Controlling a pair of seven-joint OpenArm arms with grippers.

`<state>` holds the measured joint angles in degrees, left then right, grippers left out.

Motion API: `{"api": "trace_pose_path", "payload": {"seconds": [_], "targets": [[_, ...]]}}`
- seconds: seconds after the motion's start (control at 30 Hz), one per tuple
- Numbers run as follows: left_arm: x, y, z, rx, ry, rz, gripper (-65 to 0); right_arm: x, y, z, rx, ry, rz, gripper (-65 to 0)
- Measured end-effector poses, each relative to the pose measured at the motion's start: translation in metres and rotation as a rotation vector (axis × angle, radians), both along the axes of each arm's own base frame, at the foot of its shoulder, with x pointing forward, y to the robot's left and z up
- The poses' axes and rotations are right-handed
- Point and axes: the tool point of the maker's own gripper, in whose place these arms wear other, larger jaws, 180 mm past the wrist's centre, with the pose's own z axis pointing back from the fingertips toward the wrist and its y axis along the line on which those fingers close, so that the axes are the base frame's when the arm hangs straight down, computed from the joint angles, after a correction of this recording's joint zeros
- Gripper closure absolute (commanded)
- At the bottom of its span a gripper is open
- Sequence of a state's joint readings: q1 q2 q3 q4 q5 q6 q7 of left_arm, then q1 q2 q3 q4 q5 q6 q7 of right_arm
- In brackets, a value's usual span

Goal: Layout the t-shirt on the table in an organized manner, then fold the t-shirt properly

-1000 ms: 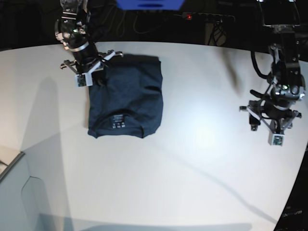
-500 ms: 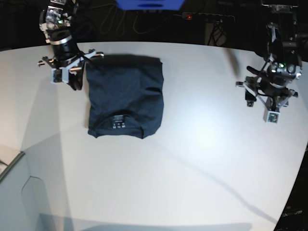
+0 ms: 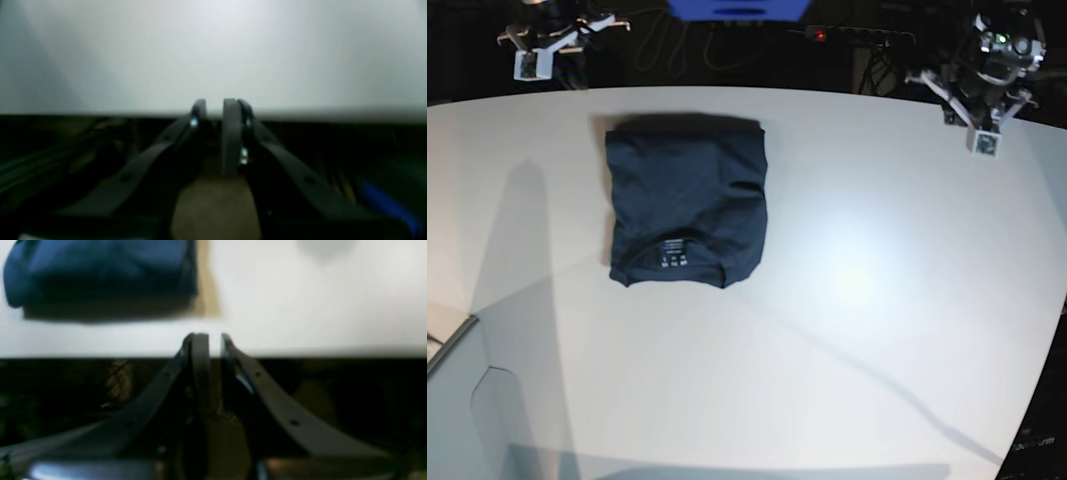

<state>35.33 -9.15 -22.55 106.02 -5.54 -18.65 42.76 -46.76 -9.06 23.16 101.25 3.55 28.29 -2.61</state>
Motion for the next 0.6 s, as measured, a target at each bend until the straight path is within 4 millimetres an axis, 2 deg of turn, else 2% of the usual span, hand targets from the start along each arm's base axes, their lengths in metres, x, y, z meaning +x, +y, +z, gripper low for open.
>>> {"api": "trace_pose_path", "payload": {"seconds": [0.1, 0.17, 0.23, 0.33, 0.43, 0.5, 0.6], "targets": [[-0.038, -0.027, -0.032, -0.091, 0.131, -0.093, -4.8, -0.029, 0.014, -0.017, 0.065, 0.075, 0.026, 0.0], [-0.056, -0.033, -0.050, -0.136, 0.190, -0.097, -4.2, -0.046, 0.027, -0.040, 0.132, 0.139, 0.062, 0.0], [-0.077, -0.030, -0.072, -0.155, 0.268, -0.060, -4.0, -0.058, 0.026, -0.065, 0.157, 0.207, 0.068, 0.0], [-0.096, -0.028, -0.102, -0.195, 0.320, -0.011, -3.9, -0.073, 0.019, -0.103, 0.187, 0.292, 0.055, 0.0], [-0.111, -0.030, -0.134, -0.248, 0.348, 0.053, -3.4, -0.090, 0.022, -0.141, 0.242, 0.387, 0.018, 0.0], [-0.113, -0.034, -0.155, -0.302, 0.335, 0.114, 0.0, -0.092, 0.027, -0.160, 0.289, 0.383, -0.038, 0.0], [-0.119, -0.028, -0.184, -0.348, 0.366, 0.187, -0.3, -0.095, 0.029, -0.182, 0.340, 0.369, -0.117, 0.0]]}}
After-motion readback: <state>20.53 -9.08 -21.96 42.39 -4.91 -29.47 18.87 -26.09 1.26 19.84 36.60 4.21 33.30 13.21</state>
